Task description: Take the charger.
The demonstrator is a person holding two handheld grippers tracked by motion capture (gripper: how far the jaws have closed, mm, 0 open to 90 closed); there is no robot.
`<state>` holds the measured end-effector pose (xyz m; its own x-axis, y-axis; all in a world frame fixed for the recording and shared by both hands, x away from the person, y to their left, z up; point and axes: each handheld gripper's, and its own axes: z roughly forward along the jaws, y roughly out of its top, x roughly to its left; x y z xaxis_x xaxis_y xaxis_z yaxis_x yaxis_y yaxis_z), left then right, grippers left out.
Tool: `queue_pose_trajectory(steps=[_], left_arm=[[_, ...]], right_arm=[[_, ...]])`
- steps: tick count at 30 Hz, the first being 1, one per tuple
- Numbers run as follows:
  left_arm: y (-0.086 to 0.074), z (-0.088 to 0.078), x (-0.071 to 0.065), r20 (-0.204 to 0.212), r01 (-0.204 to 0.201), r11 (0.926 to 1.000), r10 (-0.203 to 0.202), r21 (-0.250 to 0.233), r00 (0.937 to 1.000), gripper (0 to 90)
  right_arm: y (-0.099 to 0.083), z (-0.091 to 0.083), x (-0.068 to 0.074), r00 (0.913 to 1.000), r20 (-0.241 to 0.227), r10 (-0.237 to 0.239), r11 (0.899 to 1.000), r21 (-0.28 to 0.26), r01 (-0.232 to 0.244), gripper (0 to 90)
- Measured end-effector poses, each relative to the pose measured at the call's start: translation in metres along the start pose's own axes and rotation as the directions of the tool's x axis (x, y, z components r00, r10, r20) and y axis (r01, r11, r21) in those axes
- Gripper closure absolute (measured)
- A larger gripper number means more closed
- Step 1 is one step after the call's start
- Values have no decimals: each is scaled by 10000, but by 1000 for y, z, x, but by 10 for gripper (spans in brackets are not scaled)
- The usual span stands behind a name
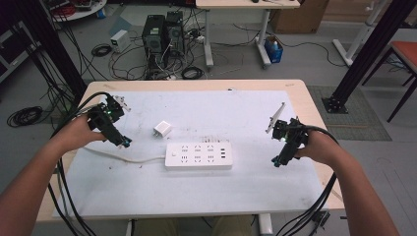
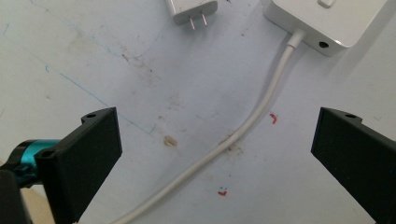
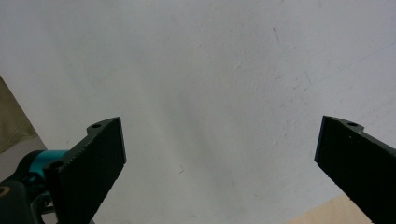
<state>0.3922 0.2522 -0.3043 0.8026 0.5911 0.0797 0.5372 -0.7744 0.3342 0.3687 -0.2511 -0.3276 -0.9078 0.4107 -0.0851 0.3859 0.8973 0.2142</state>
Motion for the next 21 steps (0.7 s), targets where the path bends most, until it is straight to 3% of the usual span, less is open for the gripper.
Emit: queue_pose_trajectory(steps=[11,16,19,21], left_arm=[[6,-3,2,-126,180,9995,-183,-252,9998,17],[15,0,8,-354,797,9960,-811,-401,9961,17],[22,6,12,-369,1406,9870,-1437,-779,9889,17],[30,11,15,-448,1564,9840,-1606,-852,9860,17]], right_arm=[[0,-1,1,10000,80,37,10000,-22,-37,11],[2,0,1,10000,83,-52,10000,-66,53,11],[3,1,0,9999,99,14,10000,-70,-13,11],[3,1,0,9999,140,31,10000,-48,-30,11]])
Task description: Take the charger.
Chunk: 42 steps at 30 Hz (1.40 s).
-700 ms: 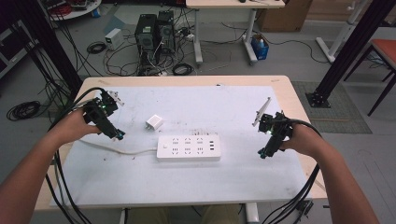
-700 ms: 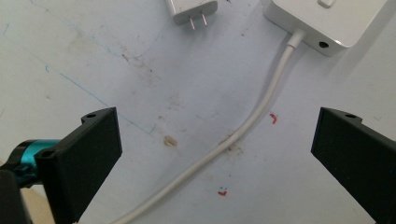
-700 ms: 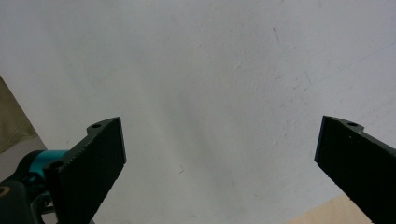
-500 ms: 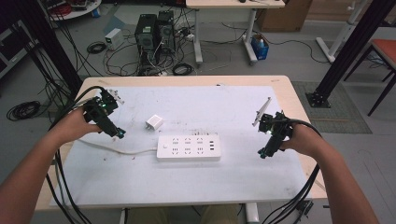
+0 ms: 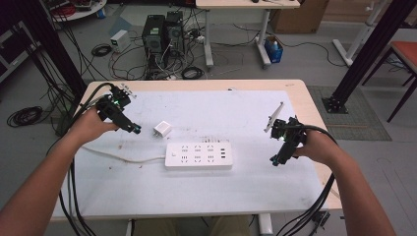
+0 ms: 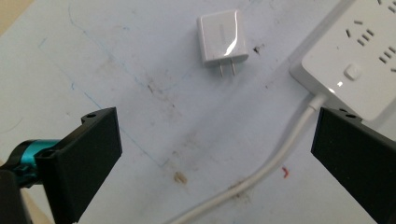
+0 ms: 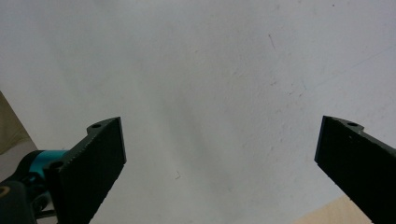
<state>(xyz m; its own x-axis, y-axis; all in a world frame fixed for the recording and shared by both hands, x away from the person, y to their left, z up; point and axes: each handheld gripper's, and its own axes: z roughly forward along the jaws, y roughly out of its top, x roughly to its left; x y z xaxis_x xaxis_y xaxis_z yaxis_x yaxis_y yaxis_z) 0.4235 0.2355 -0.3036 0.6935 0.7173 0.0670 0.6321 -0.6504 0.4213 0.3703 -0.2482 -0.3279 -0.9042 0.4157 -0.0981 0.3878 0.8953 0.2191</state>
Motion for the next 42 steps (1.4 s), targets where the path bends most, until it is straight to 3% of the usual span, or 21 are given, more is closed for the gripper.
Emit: queue_pose_trajectory(steps=[11,13,19,20,28,38,40,42], left_arm=[[22,34,0,-124,807,9967,-808,-76,9967,17],[27,43,-1,25,1058,9941,-1058,-221,9944,17],[32,58,-4,284,952,9949,-942,-331,9951,17],[36,75,-5,404,910,9954,-898,-286,9951,17],[40,109,-5,357,1101,9938,-1106,156,9932,17],[36,132,-2,300,1146,9925,-1159,427,9928,32],[36,133,-3,337,930,9950,-942,368,9950,124],[37,136,-3,236,880,9954,-890,387,9958,124]], right_arm=[[-6,-3,-3,9998,39,170,9998,-78,-169,11],[-5,-2,-5,9999,0,157,9998,-102,-157,11],[-4,-1,-7,9997,-17,261,9995,-151,-262,11],[-4,-1,-7,9999,4,155,9998,-149,-154,11],[-6,-3,-7,9997,13,225,9996,-175,-225,11],[-11,-4,-8,9995,12,302,9994,-193,-302,11],[-11,-4,-9,9995,4,305,9993,-195,-305,11],[-11,-4,-9,9995,7,312,9994,-177,-312,11]])
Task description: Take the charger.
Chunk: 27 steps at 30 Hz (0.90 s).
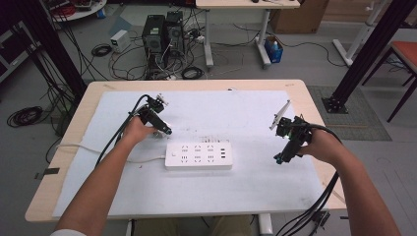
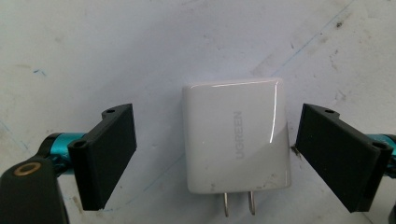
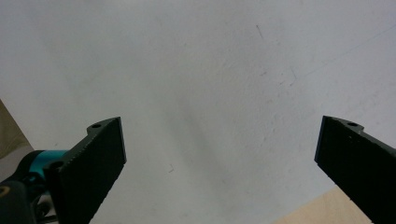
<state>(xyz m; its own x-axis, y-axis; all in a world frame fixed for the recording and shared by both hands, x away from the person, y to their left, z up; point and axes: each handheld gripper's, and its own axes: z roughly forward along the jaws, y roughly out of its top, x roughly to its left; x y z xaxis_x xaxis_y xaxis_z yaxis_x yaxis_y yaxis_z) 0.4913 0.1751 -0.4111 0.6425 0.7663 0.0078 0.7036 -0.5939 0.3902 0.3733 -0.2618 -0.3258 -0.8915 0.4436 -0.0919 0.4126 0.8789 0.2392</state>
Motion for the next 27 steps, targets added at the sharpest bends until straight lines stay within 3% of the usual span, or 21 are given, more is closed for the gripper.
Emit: queue_pose_trajectory(steps=[4,6,10,19,23,27], left_arm=[[0,5,0,-9,34,9997,-34,229,10000,125],[-1,5,0,25,-36,9996,35,268,10000,190],[0,6,0,-67,-15,9998,17,190,10000,209],[0,7,-1,255,-106,9998,101,190,9996,317],[-1,5,-1,313,-275,9996,271,112,9991,417],[-3,4,-1,288,-420,9991,419,15,9987,425]], right_arm=[[0,1,0,10000,-21,-25,10000,28,25,12],[0,0,0,10000,-8,0,10000,21,0,12],[-1,0,-1,10000,-6,50,10000,37,-50,12],[0,1,-1,10000,-25,9,10000,43,-9,12],[0,1,-1,10000,-33,-19,10000,29,19,12],[0,1,0,10000,-7,-38,10000,-3,38,14]])
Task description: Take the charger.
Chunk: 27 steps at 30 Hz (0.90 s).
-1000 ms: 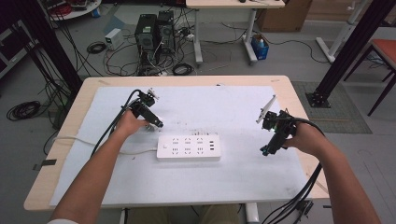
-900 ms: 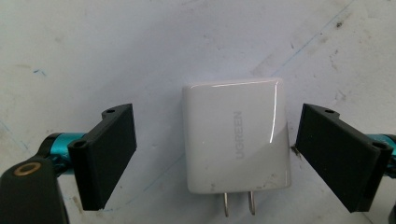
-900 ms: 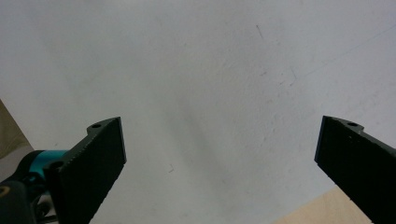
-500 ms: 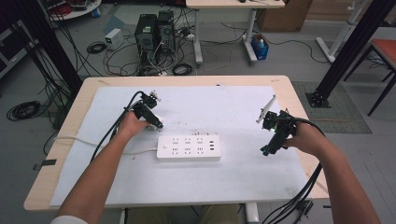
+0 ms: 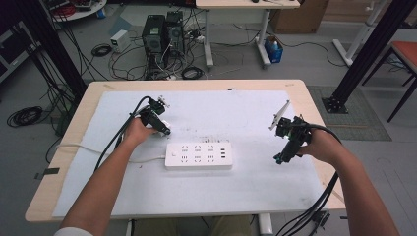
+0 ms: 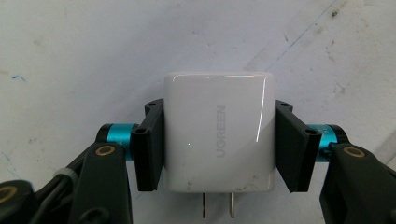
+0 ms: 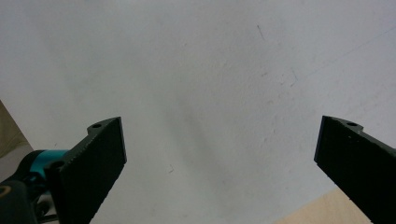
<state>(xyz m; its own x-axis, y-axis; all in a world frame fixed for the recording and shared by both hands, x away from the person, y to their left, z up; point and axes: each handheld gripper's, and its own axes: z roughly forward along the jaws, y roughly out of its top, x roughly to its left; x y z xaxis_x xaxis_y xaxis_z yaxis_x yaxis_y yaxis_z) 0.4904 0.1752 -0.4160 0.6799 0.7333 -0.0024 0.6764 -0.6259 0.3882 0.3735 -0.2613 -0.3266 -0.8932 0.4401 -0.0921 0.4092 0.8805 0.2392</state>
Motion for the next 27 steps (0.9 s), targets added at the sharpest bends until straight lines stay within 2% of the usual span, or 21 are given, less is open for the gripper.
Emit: queue_pose_trajectory(steps=[3,6,9,14,16,19,20,23,27], left_arm=[[0,-3,-1,-283,-232,9997,233,11,9993,426],[-1,-13,0,-297,-260,9995,255,-152,9992,426],[-4,-25,0,-245,-369,9985,360,-396,9991,426],[-9,-51,-4,-29,-783,9947,783,-660,9969,426],[-12,-61,-5,-23,-1033,9926,1034,-644,9946,426],[-15,-71,-7,-21,-1130,9909,1131,-732,9936,426],[-19,-80,-9,93,-1208,9892,1220,-834,9925,426],[-24,-93,-15,197,-1409,9858,1433,-908,9895,426],[-30,-108,-25,272,-1796,9797,1826,-886,9828,425]], right_arm=[[-1,-1,0,10000,19,38,10000,1,-38,14],[-2,-2,0,10000,27,45,10000,-42,-45,15],[-3,-2,1,9999,90,99,9999,-41,-98,15],[0,-3,4,9999,123,23,10000,-28,-22,15],[1,-3,5,9998,182,-13,10000,-4,13,15],[2,-3,7,9998,200,-29,10000,24,29,15],[2,-4,8,9997,220,-88,10000,6,88,15],[3,-4,10,9996,249,-104,9999,-22,105,15],[4,-5,12,9994,281,-194,9998,-13,194,15]])
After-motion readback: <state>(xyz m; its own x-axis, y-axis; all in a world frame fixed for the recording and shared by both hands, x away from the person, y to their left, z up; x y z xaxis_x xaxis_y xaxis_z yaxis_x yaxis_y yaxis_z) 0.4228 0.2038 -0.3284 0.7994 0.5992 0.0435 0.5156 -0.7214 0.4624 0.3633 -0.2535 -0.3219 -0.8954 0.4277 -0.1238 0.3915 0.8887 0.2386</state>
